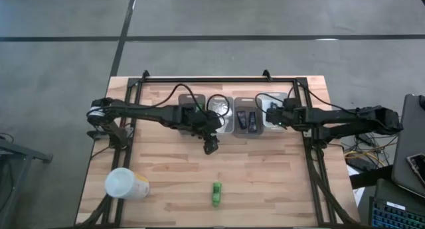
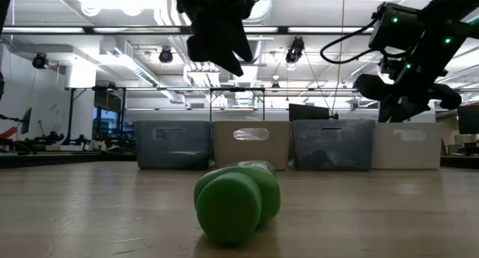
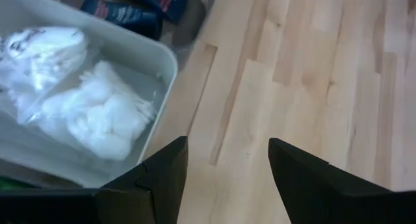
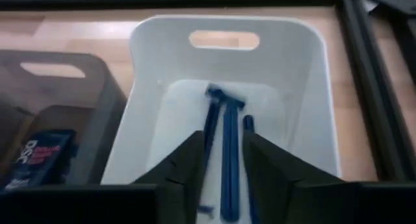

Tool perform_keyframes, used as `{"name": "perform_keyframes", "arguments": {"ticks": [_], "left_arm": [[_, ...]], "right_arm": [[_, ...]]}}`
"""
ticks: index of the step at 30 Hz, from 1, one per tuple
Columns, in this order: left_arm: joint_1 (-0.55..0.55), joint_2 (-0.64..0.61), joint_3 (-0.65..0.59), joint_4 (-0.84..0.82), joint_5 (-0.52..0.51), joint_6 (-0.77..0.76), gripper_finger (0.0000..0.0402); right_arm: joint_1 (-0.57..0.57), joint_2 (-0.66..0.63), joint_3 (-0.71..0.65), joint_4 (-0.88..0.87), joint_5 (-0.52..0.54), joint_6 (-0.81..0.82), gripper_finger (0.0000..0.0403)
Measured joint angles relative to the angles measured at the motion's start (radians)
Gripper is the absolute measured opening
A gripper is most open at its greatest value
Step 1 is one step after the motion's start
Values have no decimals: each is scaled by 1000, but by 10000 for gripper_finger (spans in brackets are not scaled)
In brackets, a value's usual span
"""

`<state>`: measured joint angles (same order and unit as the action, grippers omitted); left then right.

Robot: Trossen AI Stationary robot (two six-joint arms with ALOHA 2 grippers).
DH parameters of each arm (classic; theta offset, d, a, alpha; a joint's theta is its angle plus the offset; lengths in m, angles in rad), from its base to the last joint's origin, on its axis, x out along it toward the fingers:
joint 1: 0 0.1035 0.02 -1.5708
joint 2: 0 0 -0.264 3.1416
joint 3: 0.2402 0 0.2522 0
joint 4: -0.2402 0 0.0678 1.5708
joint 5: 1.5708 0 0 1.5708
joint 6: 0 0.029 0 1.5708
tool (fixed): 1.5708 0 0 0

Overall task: Pick & Place Travel size toiletries
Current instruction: Put the green shampoo into the left black bin

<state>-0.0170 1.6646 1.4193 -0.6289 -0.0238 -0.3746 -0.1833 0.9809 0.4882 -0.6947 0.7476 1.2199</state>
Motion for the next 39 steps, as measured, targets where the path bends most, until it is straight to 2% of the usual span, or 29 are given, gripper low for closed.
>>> {"name": "perform_keyframes", "arguments": {"ticks": [7,12,15,22,29,35,39], "left_arm": [[2,0,-6,-110,28,-23,218],[2,-1,-54,-121,237,-87,218],[-8,-1,-111,-75,300,-171,218],[-60,-1,-249,59,295,-433,215],[-155,-1,-325,317,271,-666,199],[-248,5,-329,350,72,-899,176],[-291,11,-327,349,2,-1017,173]], "right_arm": [[-1,15,-2,-15,-91,-26,194],[2,15,19,-28,-200,-42,249],[18,15,55,-29,-249,-73,273],[118,15,145,-93,-270,-30,307],[284,15,180,-201,-315,109,327],[462,19,168,-220,-338,289,341],[560,18,163,-220,-329,375,352]]}}
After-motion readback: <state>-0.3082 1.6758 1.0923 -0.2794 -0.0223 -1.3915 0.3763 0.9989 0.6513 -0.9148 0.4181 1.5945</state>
